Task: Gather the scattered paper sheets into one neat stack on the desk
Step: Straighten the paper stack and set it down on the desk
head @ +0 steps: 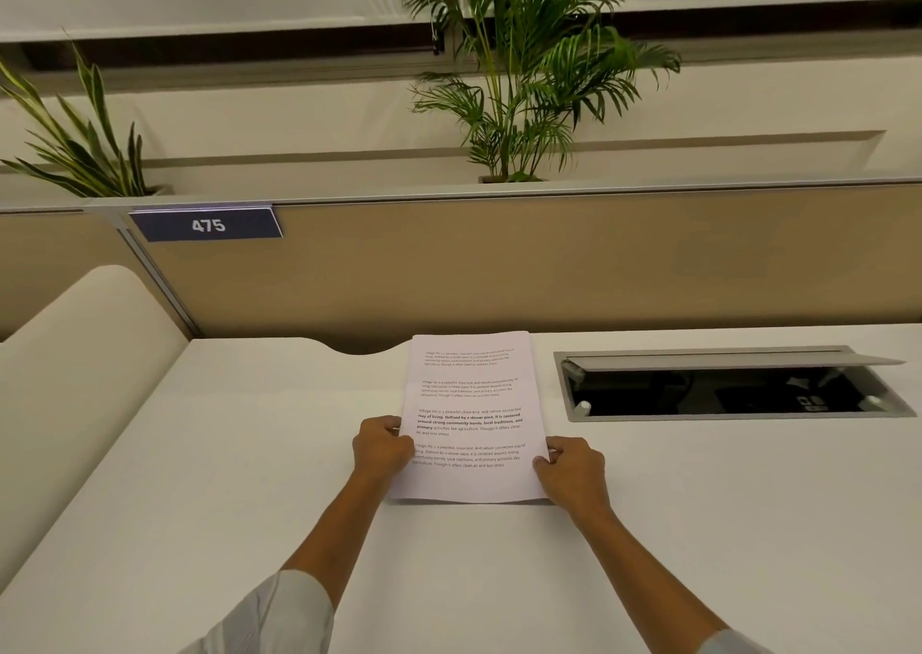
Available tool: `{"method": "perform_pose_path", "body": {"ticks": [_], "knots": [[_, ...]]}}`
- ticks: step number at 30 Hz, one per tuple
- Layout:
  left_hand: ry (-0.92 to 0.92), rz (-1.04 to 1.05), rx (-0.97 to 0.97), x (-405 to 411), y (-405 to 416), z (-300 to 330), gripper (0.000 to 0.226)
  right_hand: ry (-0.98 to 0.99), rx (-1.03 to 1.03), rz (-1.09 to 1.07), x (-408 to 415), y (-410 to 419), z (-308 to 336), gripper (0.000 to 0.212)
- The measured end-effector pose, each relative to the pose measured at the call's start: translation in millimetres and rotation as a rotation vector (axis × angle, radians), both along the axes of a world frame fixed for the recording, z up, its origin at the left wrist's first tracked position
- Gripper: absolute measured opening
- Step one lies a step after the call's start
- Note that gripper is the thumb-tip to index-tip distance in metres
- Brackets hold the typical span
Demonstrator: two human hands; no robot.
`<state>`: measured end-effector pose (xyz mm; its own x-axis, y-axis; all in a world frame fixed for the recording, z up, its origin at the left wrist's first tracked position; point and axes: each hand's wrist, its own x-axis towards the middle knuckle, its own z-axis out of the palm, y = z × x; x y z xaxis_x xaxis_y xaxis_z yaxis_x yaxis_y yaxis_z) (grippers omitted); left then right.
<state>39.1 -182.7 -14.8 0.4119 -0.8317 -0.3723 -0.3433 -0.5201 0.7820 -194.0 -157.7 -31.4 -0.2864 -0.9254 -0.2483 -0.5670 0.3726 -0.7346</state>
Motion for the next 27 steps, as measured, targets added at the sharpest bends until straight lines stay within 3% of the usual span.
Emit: {"method": "perform_pose_path", "body": {"ticks": [13, 17, 20, 22, 27], "knots": [[0.001, -0.035, 0.008, 2.3, -0.5, 3.5, 0.042, 0.008, 0.036, 0.002, -2.5, -5.1, -4.6, 0.046], [-0.012, 0.008, -0.007, -1.0, -1.0, 6.6, 0.020, 0.012, 0.031, 0.015, -2.1, -5.4, -3.4, 0.043], [-0.030, 0.053, -0.031, -4.5, -2.1, 7.1, 0.041, 0.013, 0.046, 0.023, -2.1, -5.3, -1.4, 0.043], [-0.045, 0.065, -0.040, -6.6, -1.5, 9.3, 0.042, 0.014, 0.053, 0.024, -3.0, -4.7, -0.4, 0.041], [-0.088, 0.072, -0.044, -3.3, -1.3, 11.4, 0.025, 0.029, 0.077, 0.023, -6.3, -3.4, 3.4, 0.054]]}}
